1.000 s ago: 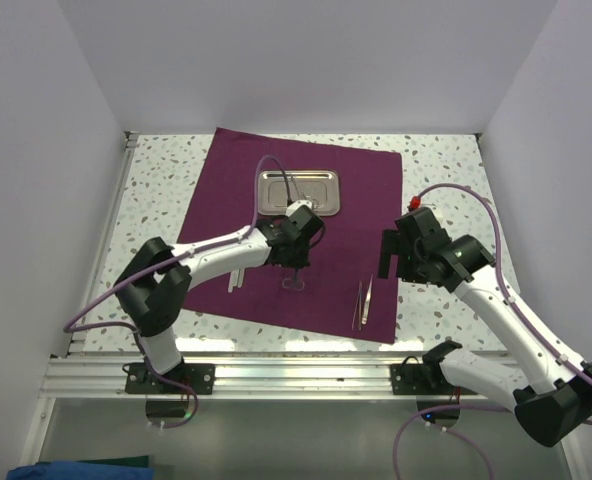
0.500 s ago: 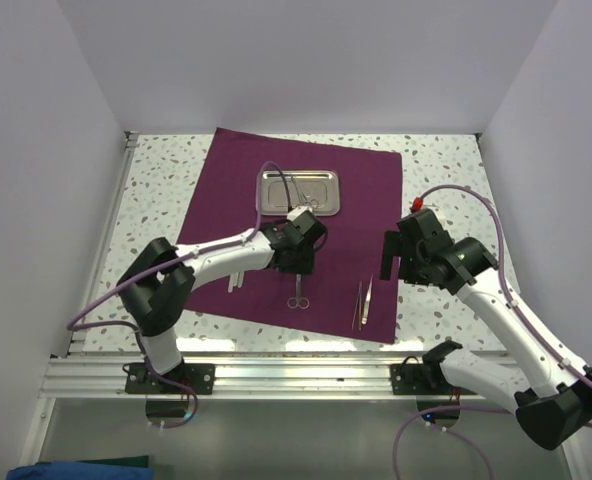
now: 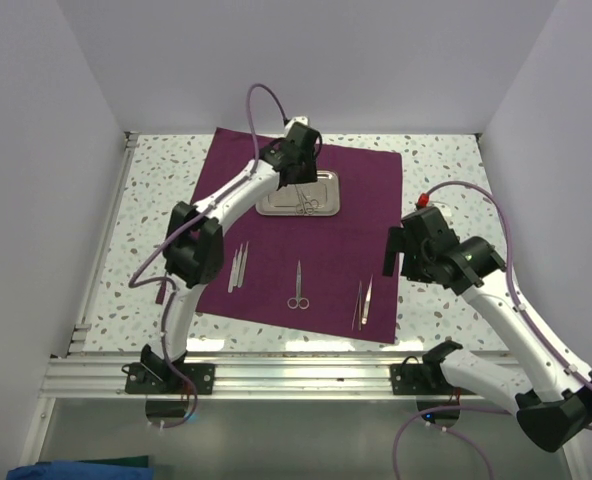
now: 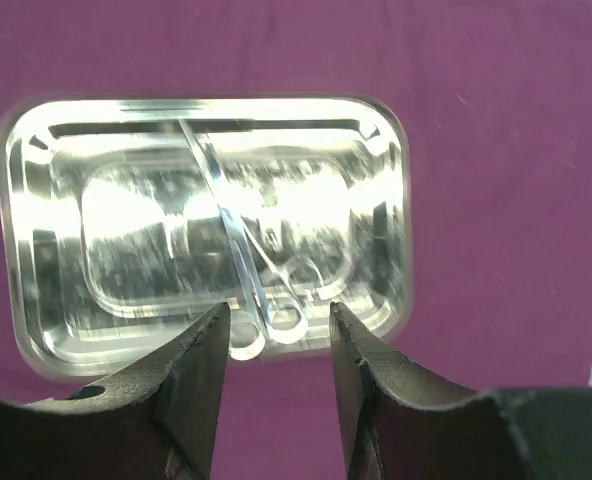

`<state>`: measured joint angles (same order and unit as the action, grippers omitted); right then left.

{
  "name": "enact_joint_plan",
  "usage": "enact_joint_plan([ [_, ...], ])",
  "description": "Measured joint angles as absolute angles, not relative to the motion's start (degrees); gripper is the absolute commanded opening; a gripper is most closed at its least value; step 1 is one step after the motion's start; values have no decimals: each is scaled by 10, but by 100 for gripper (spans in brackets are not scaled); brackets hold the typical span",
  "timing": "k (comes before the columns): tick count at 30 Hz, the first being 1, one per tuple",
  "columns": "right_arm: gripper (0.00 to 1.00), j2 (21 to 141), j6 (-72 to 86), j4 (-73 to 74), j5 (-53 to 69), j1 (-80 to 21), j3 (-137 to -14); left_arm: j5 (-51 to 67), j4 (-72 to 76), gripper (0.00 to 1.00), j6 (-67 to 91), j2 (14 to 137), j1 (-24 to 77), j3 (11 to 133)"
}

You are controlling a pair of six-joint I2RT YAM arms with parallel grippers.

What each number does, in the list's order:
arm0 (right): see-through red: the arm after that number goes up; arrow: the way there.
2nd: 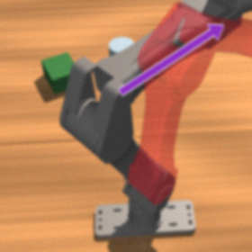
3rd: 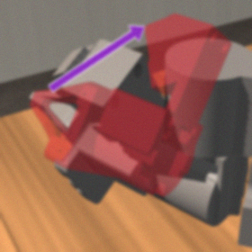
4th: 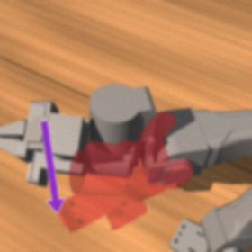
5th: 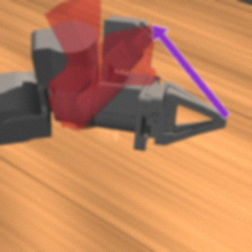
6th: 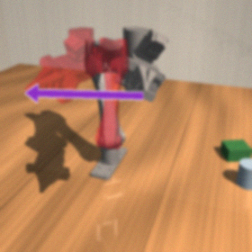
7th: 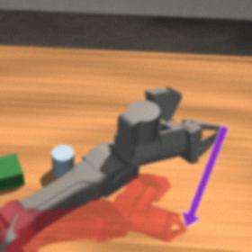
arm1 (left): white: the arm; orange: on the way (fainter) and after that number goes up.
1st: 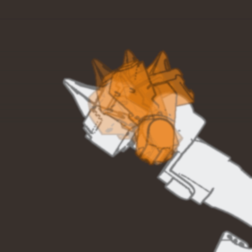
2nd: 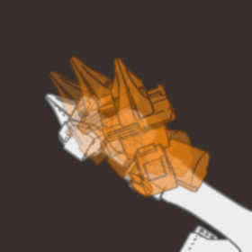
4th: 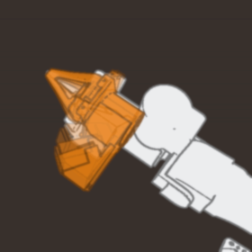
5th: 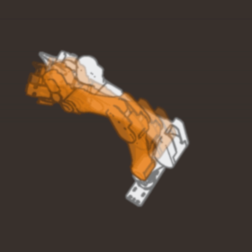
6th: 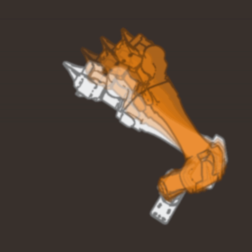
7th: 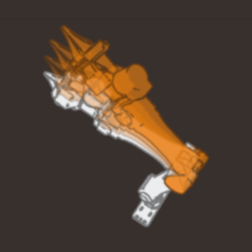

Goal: Open and lay out the surgical kit
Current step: Place the medical item in the surgical kit, then pick up the medical item from the container.

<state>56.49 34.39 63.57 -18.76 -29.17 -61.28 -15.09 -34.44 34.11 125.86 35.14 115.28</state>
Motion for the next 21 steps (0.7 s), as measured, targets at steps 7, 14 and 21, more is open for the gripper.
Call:
enact_joint_plan([
  [7, 99, 568, 357, 644, -195, -292, -624, -146, -353, 48, 301, 1379, 321, 1237],
  [14, 98, 580, 366, 655, -201, -292, -629, -135, -352, 47, 279, 1424, 320, 1242],
  [21, 98, 588, 371, 660, -201, -291, -629, -133, -343, 41, 277, 1437, 320, 1257],
])
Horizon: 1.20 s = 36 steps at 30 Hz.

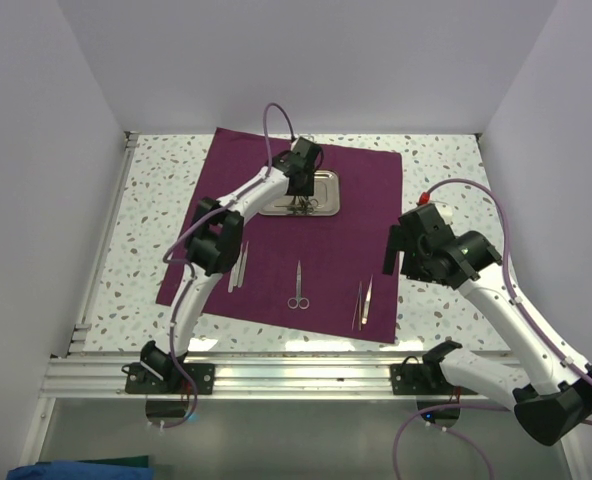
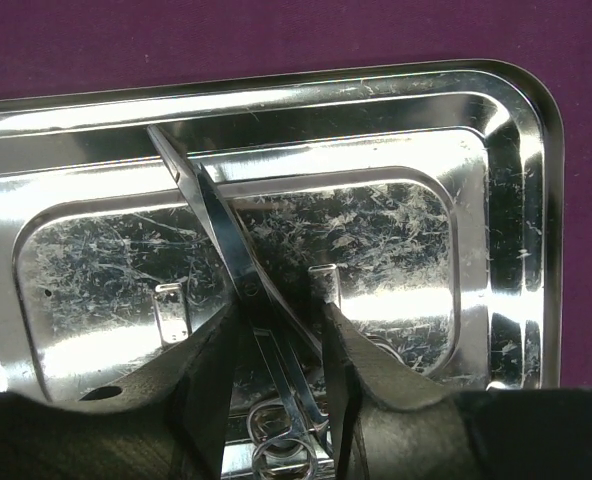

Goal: Open and lay out the surgical kit
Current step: Pick up the medical item from the container.

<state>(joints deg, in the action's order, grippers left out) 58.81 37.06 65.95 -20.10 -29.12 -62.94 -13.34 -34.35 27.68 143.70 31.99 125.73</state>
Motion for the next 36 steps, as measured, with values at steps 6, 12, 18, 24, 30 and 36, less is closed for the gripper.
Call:
enact_joint_plan([
  [6, 98, 588, 371, 664, -205, -291, -629, -135, -339, 24, 278, 1440, 319, 1259],
  [12, 98, 588, 370, 664, -206, -291, -629, -128, -324, 0, 284, 1440, 316, 1253],
  [18, 98, 589, 369, 663, -205, -291, -629, -123, -321, 0, 283, 1439, 315, 1253],
  [24, 98, 589, 366, 662, -205, -291, -629, -119, -330, 0, 277, 1439, 312, 1263],
  [30, 98, 589, 361, 659, -204, -291, -629, -117, -340, 0, 273, 1436, 304, 1289],
  [36, 98, 590, 357, 650, -199, -291, -629, -118, -340, 0, 273, 1379, 301, 1273],
])
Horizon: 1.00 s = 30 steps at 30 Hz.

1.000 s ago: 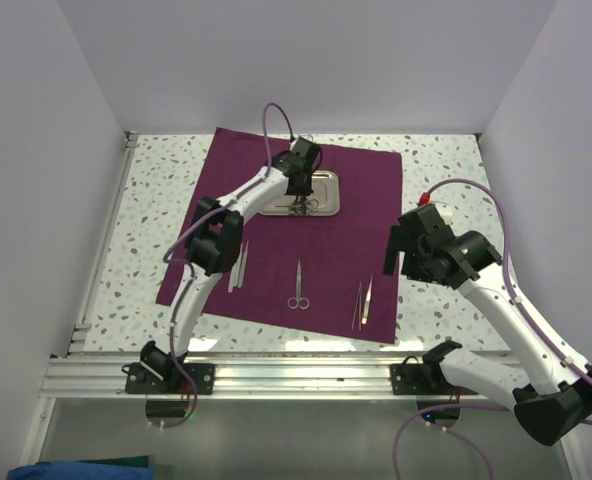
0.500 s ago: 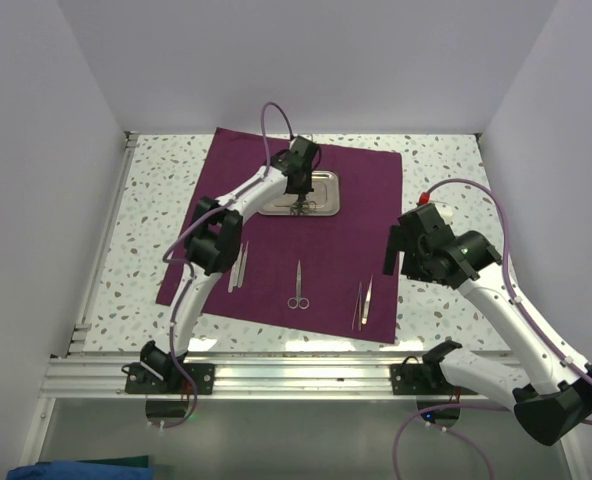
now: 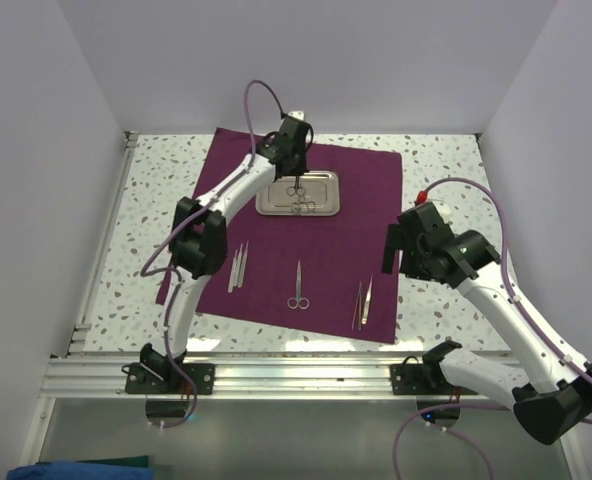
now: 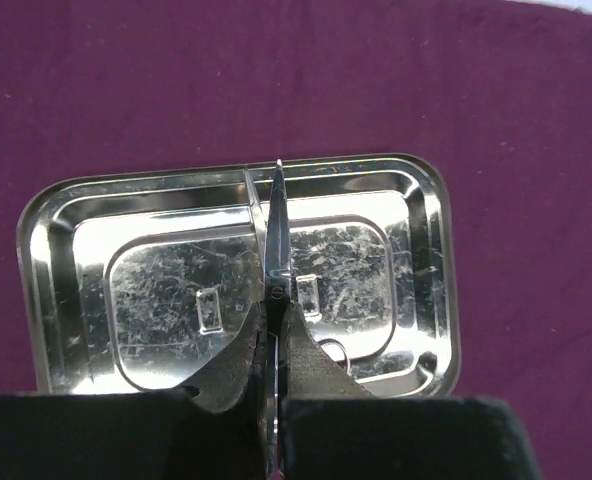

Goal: Open and lay out the surgical kit
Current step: Pick up the medical item from the container, then place the medical item in the surgical kit.

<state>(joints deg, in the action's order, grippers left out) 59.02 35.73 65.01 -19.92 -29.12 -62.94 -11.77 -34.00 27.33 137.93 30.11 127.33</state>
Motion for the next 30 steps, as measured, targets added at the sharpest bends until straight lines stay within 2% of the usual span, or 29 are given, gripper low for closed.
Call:
enact_joint_plan([
  [3, 99, 597, 352, 645, -198, -291, -629, -118, -332, 0, 274, 1310, 301, 1210],
  [9, 99, 613, 337, 625, -191, -291, -629, -121, -299, 0, 290, 1105, 312, 941],
  [12, 98, 624, 329, 615, -183, -289, -629, -124, -286, 0, 311, 1037, 347, 826],
  [17, 98, 639, 314, 604, -171, -288, -629, -117, -272, 0, 362, 1000, 438, 693],
  [21, 98, 641, 305, 599, -169, -288, -629, -106, -276, 0, 394, 1000, 468, 655],
  [23, 98, 641, 303, 599, -169, -288, -629, -107, -271, 9, 405, 1000, 469, 655],
  [24, 98, 641, 303, 599, -169, -288, -629, -107, -269, 21, 410, 1000, 469, 655],
  [27, 98, 635, 304, 599, -170, -288, -627, -107, -270, 45, 421, 1002, 474, 657],
  [30, 98, 619, 305, 600, -170, -288, -620, -107, -281, 51, 427, 1006, 481, 671],
])
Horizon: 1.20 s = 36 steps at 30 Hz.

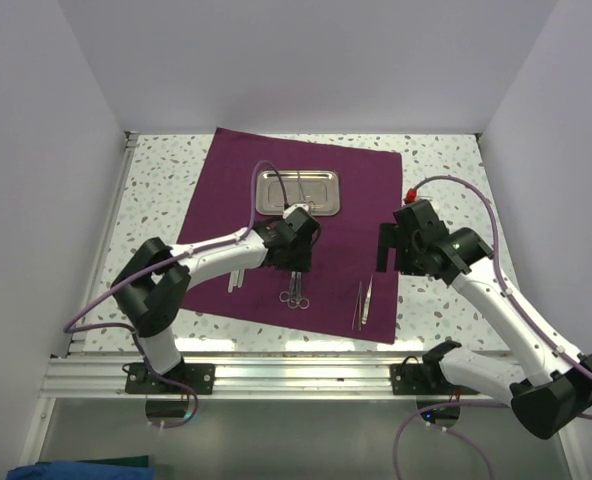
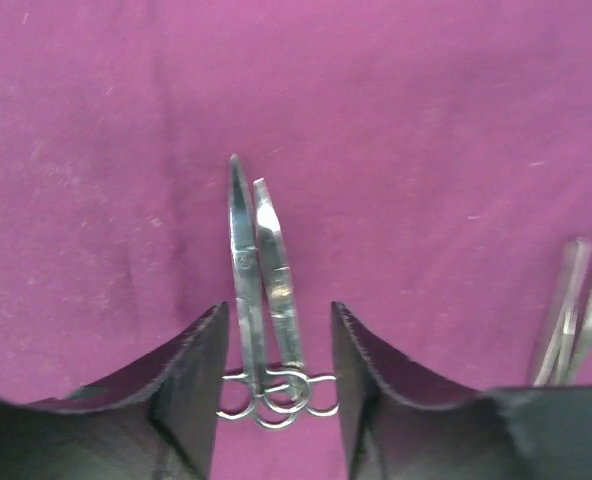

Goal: Open and lay out the surgical kit
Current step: Place the medical item in the surgical kit, then pick up the medical item from the container.

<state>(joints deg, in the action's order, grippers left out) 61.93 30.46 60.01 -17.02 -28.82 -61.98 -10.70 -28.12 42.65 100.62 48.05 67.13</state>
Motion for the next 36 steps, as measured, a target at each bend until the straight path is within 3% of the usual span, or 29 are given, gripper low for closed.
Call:
enact_joint_plan([
  [9, 98, 563, 329, 621, -181, -288, -616, -127, -314, 52, 379, 1075, 451, 870],
  [20, 98, 539, 370, 661, -205, -288, -616, -156, -337, 51, 288, 1384, 340, 1267],
  [36, 98, 587, 376, 701, -215, -288, -622, -163, -263, 55, 259, 1525, 310, 1371],
])
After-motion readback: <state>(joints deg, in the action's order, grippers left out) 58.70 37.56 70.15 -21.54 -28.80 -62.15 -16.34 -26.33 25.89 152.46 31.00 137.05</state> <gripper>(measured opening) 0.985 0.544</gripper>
